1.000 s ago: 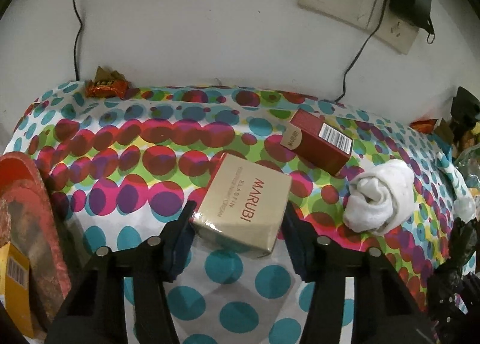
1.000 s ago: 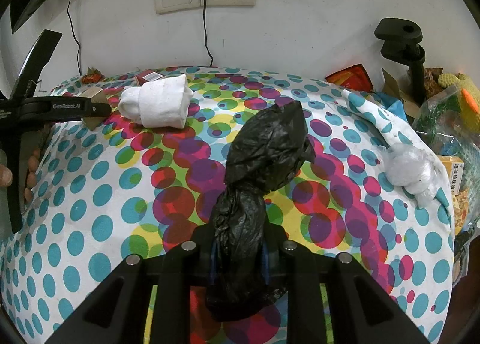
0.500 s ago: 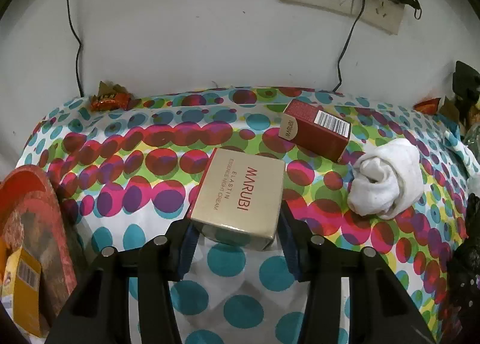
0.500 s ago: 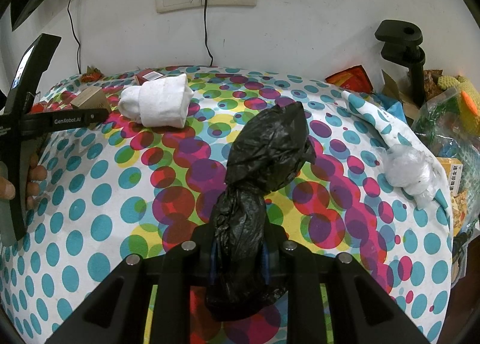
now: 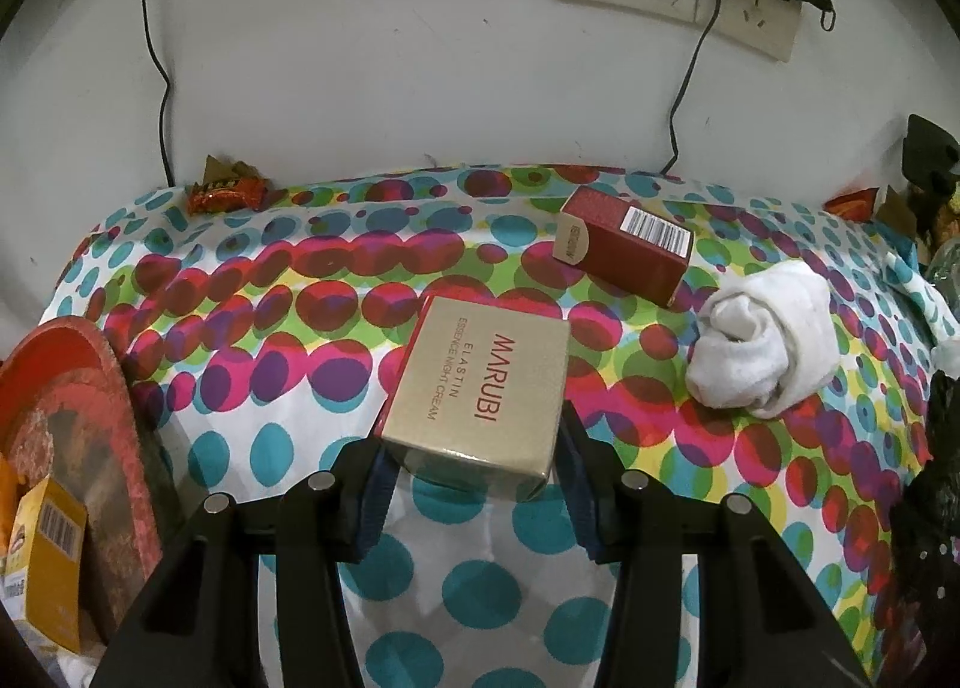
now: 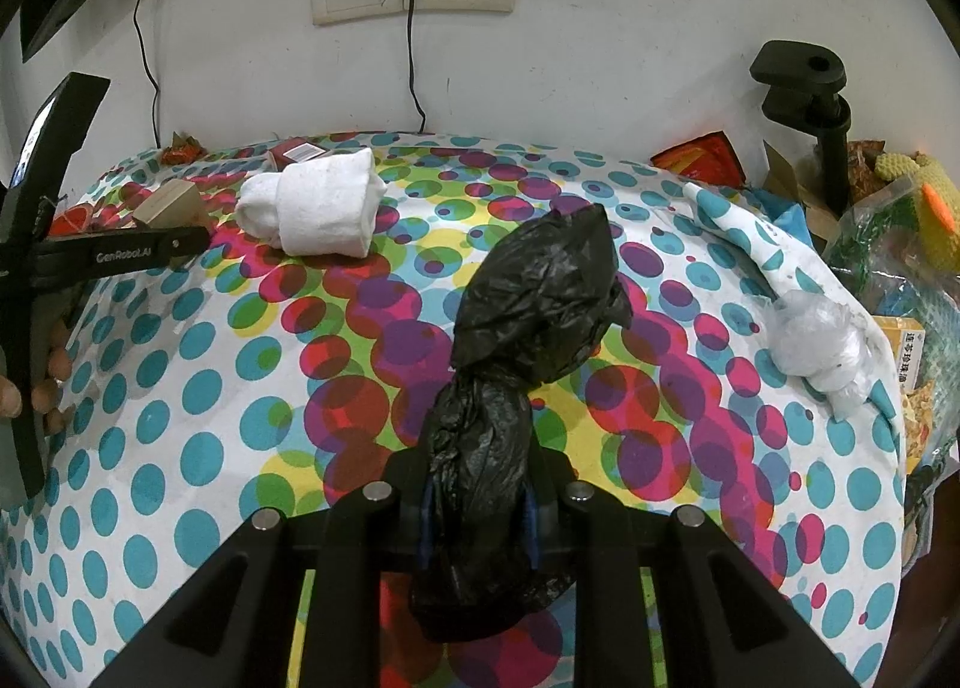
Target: Organize objects
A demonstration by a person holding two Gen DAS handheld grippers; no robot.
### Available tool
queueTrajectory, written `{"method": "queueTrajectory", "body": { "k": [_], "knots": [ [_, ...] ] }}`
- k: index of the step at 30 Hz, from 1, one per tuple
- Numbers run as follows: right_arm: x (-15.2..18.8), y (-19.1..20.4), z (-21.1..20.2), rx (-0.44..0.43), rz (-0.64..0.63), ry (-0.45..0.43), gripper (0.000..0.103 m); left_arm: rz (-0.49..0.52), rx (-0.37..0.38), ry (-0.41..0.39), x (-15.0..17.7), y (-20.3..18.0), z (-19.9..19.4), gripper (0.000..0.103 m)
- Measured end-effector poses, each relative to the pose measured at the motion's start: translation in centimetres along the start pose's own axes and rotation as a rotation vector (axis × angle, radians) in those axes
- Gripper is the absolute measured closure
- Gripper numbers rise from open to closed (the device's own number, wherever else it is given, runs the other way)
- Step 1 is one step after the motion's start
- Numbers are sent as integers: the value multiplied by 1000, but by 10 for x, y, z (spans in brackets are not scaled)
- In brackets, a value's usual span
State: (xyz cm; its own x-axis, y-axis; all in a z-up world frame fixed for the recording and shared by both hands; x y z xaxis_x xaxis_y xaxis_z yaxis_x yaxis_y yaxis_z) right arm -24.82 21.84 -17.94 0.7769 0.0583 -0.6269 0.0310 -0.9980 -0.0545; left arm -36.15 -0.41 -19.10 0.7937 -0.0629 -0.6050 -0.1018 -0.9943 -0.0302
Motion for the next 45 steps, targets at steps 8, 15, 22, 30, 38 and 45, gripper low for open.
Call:
{"method": "queueTrajectory", "body": {
  "k": [8,15,22,30,38,45],
  "knots": [
    [0,-1,0,0,-1,0,80,-2,5,3,4,-3,-9,58],
    [-1,-1,2,3,-3,1,80,8,7,5,15,-11,-16,58],
    [-1,0,2,3,-3,1,80,4,20,4,23,-14,-28,58],
    [-1,0,3,6,-6,1,80,5,22,11,30,-15,-38,58],
    [-2,0,4,12,-12,1,80,31,29,-4,33,-20,-54,58],
    [-1,1,4,12,-12,1,80,35,30,-12,35,-18,-66,58]
  ]
}}
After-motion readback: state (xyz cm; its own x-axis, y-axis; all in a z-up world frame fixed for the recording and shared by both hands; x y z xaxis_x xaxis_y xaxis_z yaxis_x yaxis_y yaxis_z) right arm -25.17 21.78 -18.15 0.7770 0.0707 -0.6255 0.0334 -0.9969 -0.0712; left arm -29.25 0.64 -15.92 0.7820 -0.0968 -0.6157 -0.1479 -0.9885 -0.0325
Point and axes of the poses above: each gripper's, at about its wrist camera, not at the fingertips, and z roughly the way its jaws point, y to its left, x to its underside, the point moved 10 cm from there along z, roughly the way its jaws point, and after that the axes turned 2 degrees about x, right-handed, at the moved point
